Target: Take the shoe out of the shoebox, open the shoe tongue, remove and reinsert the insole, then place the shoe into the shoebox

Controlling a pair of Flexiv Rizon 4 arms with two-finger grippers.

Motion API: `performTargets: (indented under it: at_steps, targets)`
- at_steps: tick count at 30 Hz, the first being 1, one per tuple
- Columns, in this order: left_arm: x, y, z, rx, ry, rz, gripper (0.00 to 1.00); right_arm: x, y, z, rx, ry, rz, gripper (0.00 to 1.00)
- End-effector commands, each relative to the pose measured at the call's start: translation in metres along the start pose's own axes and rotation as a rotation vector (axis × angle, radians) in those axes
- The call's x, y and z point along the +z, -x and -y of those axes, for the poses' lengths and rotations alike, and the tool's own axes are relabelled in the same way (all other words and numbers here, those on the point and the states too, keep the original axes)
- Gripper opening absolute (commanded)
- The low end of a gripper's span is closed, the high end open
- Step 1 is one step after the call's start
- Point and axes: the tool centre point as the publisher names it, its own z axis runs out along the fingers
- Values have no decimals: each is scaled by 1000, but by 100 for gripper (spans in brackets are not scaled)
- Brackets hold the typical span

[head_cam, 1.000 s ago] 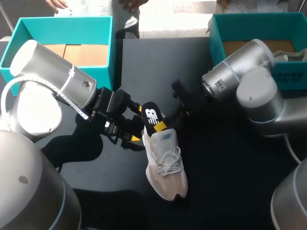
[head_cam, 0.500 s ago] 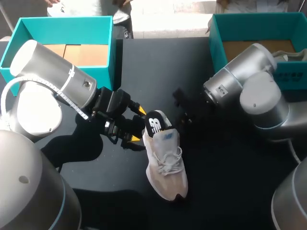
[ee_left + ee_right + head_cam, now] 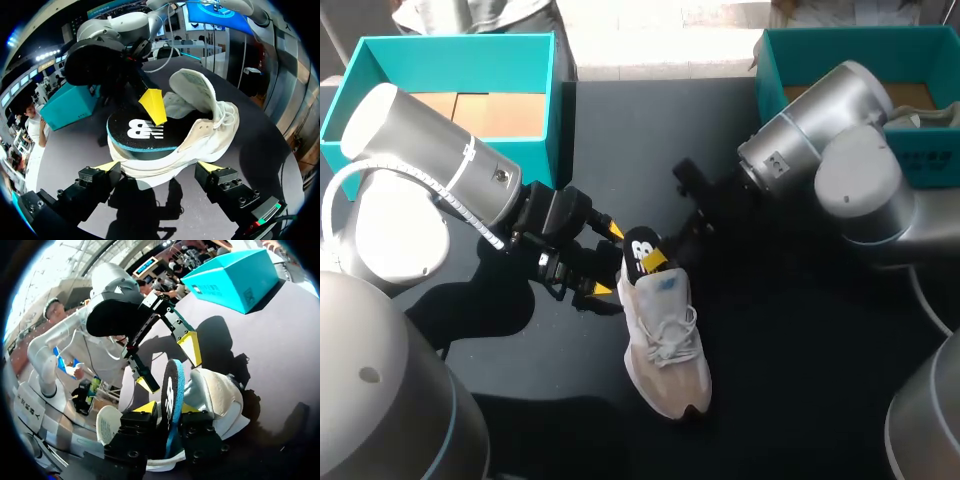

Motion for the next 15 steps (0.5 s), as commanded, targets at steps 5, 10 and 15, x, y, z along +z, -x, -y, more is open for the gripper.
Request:
performTargets:
  at_steps: [5,10,15]
  targets:
    - [-1,-1,0,0,2,0,100,8,5,12,104,-109,-5,0]
    - [-1,-1,0,0,2,0,100,11,-4,37,171,-163,-16,0]
    - [-1,-1,0,0,2,0,100,12,-6,42,174,-147,-11,0]
